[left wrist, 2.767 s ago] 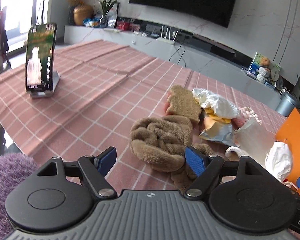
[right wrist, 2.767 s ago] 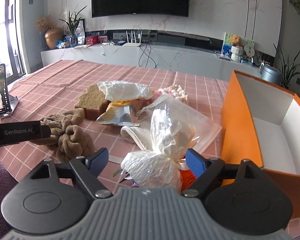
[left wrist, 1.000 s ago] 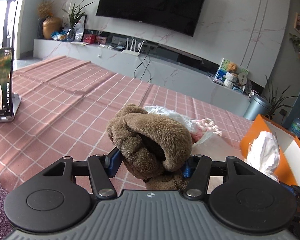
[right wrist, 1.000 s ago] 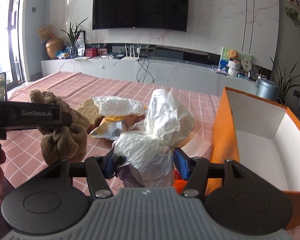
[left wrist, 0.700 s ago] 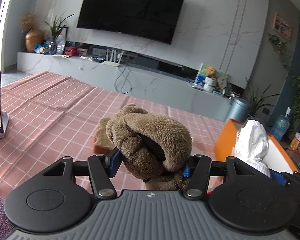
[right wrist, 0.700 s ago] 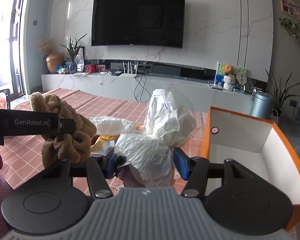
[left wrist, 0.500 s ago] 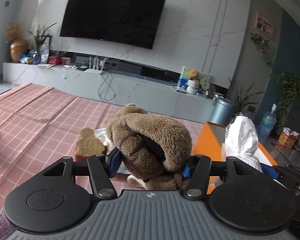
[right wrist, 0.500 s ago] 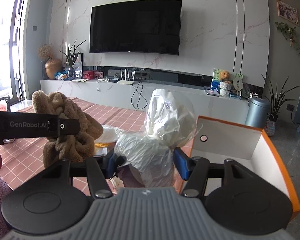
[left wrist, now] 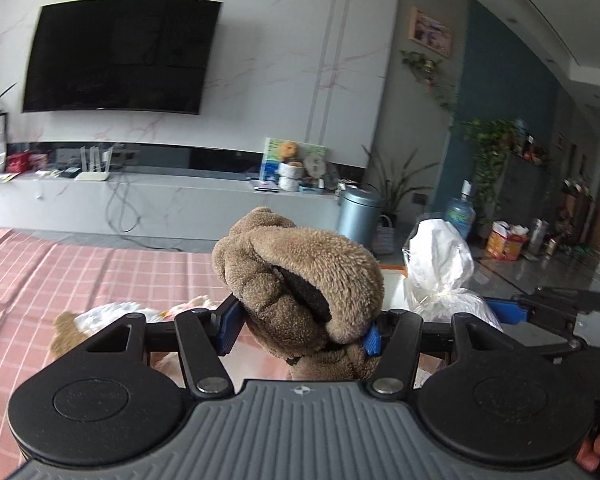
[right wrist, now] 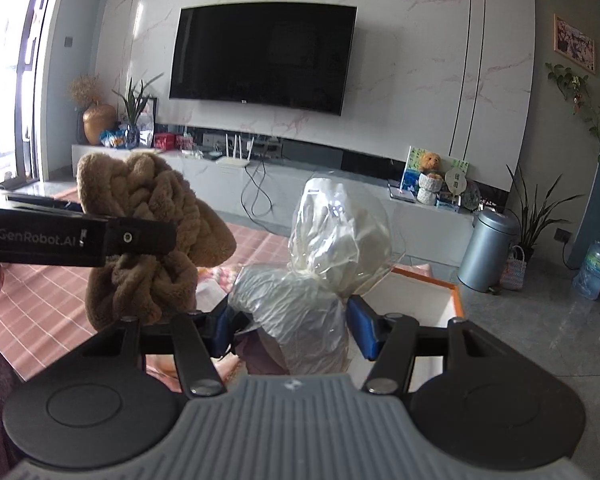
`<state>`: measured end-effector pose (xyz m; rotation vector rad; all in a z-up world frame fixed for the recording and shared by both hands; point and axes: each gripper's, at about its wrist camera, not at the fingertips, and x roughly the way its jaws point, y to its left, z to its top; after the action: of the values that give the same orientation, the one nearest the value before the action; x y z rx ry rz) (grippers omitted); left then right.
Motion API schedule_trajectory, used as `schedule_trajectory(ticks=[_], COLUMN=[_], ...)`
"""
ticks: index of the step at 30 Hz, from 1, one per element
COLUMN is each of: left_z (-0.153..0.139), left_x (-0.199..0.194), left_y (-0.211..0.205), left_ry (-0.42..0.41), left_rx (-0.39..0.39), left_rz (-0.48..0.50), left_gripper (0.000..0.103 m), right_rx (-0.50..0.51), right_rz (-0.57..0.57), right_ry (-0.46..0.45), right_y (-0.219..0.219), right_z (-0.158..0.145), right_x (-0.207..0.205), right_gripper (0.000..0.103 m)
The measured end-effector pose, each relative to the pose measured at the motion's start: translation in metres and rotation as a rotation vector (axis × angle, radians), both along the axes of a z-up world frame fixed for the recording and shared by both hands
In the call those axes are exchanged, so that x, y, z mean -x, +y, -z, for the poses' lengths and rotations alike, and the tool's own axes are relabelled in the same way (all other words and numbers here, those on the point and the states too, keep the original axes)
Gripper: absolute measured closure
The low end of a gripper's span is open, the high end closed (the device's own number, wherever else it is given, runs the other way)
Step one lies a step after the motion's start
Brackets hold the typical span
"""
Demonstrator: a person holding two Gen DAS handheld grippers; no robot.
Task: Organize soft objects
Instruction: 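Carry the towel and the bag over the orange box with both tools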
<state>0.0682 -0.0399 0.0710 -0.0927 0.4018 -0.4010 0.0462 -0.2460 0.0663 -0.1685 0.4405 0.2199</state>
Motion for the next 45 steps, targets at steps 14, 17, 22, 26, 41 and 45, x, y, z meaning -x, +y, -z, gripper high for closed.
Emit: schedule_trajectory(ticks=[14,17,22,26,41,45], left_z=[0.018,0.024,0.038,0.048,0.073,0.073], left_x=[-0.052,-0.06,-0.077,-0.094,-0.107,-0.107], left_y=[-0.077,-0.089,-0.103,-0.116,-0.129,-0.128], left_ry=[0.169,0.205,0.305,0.37,0.448,0.447], left_rx=[-0.198,-0.236,-0.282,-0.305,-0.461,-0.468], left_rz=[0.305,0.351,0.4,0.428,0.416,0.416], left_gripper=[0.037,0.037,0.037,0.037,0.037,0.035], right_rx=[0.051,0.077,0.089,0.103,0.084,0.056], right_rz=[-0.067,-0.089,-0.12,-0.158,-0.204,-0.191], right_ry=[0.325,0.381,0.473,0.537,0.714,0.745], right_y=[-0.074,-0.081,-0.088,-0.082,-0.075,-0.078], right_z=[0.021,0.03,0.046,0.06,0.096,0.101], right_x=[-0.078,-0.097,-0.124,-0.137,-0.167,-0.171], right_gripper=[0.045,0.045,0.045,0.045,0.044,0.041])
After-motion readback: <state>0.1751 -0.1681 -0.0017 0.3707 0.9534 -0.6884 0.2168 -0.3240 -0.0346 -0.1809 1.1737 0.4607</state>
